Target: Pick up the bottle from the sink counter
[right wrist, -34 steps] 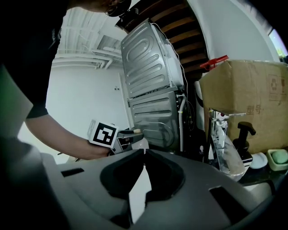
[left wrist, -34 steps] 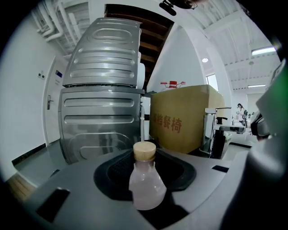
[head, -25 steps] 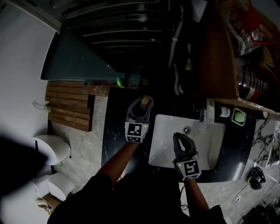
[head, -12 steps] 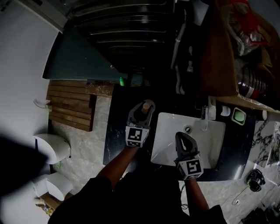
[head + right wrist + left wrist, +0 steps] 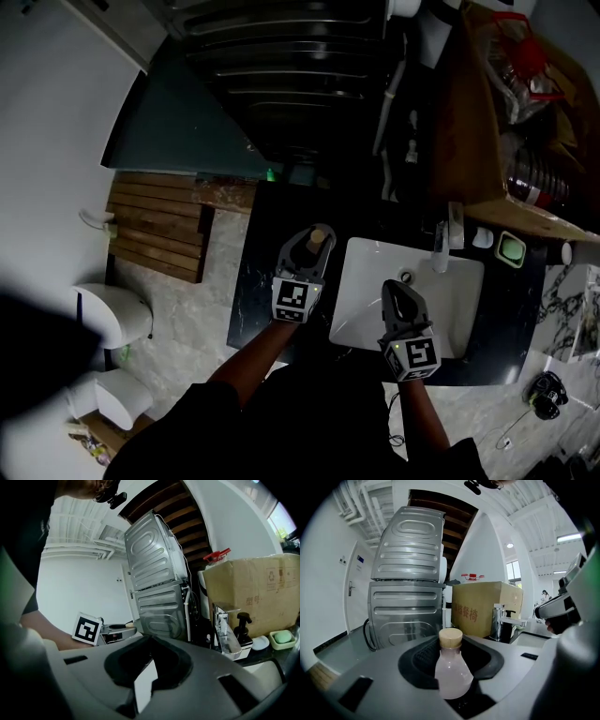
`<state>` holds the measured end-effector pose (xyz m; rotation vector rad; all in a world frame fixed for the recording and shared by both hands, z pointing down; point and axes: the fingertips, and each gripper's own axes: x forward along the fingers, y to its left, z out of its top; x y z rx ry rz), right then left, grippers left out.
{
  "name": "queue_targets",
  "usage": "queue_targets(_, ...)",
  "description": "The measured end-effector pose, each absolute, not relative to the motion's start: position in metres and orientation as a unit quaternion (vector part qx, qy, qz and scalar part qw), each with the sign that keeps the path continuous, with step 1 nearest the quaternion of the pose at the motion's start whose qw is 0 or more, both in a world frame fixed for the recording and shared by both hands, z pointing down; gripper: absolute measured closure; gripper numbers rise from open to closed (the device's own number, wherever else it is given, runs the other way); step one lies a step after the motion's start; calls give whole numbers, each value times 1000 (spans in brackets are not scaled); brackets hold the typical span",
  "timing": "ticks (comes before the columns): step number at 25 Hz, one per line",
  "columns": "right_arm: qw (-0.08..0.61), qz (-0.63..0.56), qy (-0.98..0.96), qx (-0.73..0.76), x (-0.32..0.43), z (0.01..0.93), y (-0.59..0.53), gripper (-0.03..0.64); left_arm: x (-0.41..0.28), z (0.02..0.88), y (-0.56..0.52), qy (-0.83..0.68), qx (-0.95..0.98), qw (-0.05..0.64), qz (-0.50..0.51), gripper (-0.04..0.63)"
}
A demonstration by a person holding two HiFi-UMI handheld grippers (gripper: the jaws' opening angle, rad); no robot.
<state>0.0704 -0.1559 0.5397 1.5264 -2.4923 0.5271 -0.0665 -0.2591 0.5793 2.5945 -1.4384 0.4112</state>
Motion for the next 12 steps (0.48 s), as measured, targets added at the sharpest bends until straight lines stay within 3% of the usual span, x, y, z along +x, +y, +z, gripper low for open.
queue_targets(12, 65, 158, -805, 567, 81, 514, -144, 577, -63, 537, -225, -481, 866, 73, 113, 453)
